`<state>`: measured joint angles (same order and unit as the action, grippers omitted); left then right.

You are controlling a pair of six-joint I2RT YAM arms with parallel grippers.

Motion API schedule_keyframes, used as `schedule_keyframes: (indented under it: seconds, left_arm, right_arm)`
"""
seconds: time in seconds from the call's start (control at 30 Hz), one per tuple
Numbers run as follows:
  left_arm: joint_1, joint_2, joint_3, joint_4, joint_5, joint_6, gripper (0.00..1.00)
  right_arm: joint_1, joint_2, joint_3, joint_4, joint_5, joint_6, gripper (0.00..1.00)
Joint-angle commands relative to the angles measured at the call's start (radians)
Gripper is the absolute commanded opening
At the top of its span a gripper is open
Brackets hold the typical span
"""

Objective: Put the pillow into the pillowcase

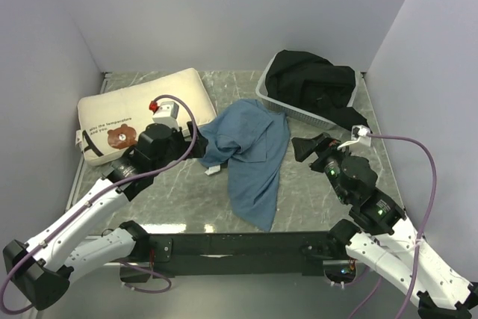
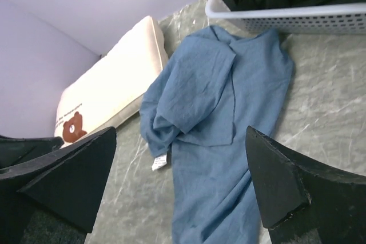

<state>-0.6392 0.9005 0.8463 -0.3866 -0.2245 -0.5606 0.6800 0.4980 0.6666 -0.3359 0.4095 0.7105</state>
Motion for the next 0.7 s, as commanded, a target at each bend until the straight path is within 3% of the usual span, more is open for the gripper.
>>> schedule_keyframes:
  seconds: [0.0, 0.2, 0.37, 0.53, 0.67]
  left_arm:
    - [-0.001, -0.043, 0.033, -0.009, -0.039, 0.022, 0.99]
    - [-0.002, -0.103, -0.003, -0.02, -0.179, 0.002, 0.99]
    - [-0.001, -0.089, 0.01, -0.041, -0.098, 0.001, 0.99]
    - [-0.001, -0.115, -0.019, -0.061, -0.119, -0.064, 0.99]
    - [0.001, -0.121, -0.027, -0.066, -0.141, -0.067, 0.99]
  right_arm:
    - [0.0, 0.004, 0.019, 0.048, 0.095, -0.056, 1.0]
    - [-0.002, 0.031, 0.044, 0.009, 0.167, -0.103, 1.0]
    - [-0.002, 0.06, 0.031, 0.003, 0.057, -0.158, 1.0]
    - [-0.002, 0.138, 0.041, -0.09, 0.087, -0.065, 1.0]
    - [-0.002, 0.157, -0.005, -0.068, 0.084, -0.055, 1.0]
